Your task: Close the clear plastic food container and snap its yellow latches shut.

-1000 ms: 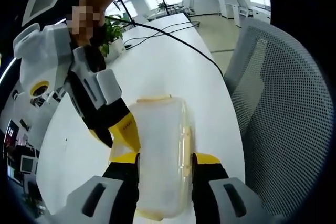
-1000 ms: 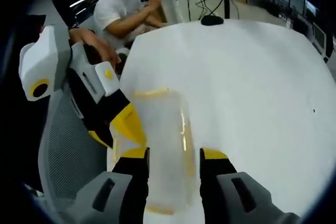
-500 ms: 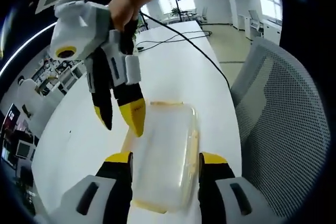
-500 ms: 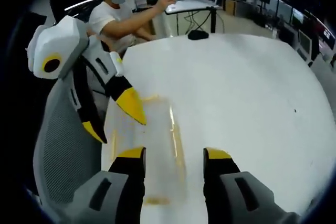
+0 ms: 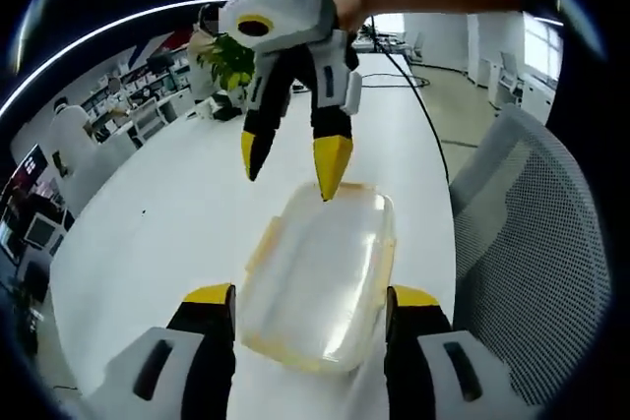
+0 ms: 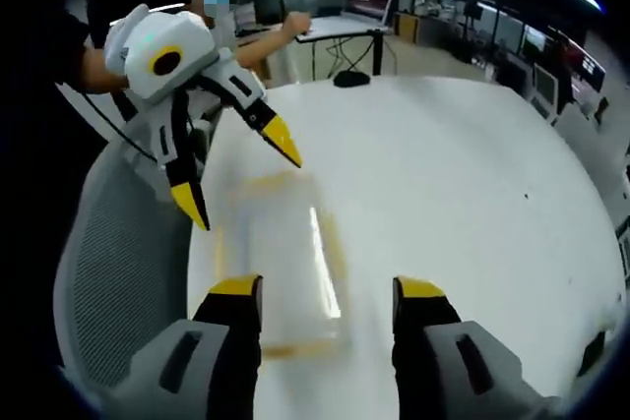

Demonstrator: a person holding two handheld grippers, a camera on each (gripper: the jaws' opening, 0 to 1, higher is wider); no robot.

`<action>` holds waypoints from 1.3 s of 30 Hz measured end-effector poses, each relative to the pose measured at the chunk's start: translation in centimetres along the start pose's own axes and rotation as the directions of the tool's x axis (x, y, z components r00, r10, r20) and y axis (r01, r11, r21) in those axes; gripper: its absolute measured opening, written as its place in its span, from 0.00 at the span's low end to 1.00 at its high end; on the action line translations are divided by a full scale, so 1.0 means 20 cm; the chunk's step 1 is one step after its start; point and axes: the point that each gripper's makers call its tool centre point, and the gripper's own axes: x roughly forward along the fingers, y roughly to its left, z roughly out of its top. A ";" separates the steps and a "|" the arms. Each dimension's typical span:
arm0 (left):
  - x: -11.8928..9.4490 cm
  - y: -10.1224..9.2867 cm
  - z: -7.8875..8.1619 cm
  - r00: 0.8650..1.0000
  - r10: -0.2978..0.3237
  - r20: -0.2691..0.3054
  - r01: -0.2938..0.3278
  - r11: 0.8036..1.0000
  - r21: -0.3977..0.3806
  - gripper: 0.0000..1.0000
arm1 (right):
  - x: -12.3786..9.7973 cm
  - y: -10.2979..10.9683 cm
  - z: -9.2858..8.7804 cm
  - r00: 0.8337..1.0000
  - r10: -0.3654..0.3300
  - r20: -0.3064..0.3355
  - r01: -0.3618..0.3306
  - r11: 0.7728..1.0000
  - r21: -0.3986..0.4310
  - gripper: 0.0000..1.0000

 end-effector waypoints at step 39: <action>-0.02 -0.03 -0.18 0.996 0.086 0.038 -0.079 0.984 -0.160 0.61 | 0.02 0.21 -0.29 0.961 -0.251 0.116 0.225 0.954 0.198 0.60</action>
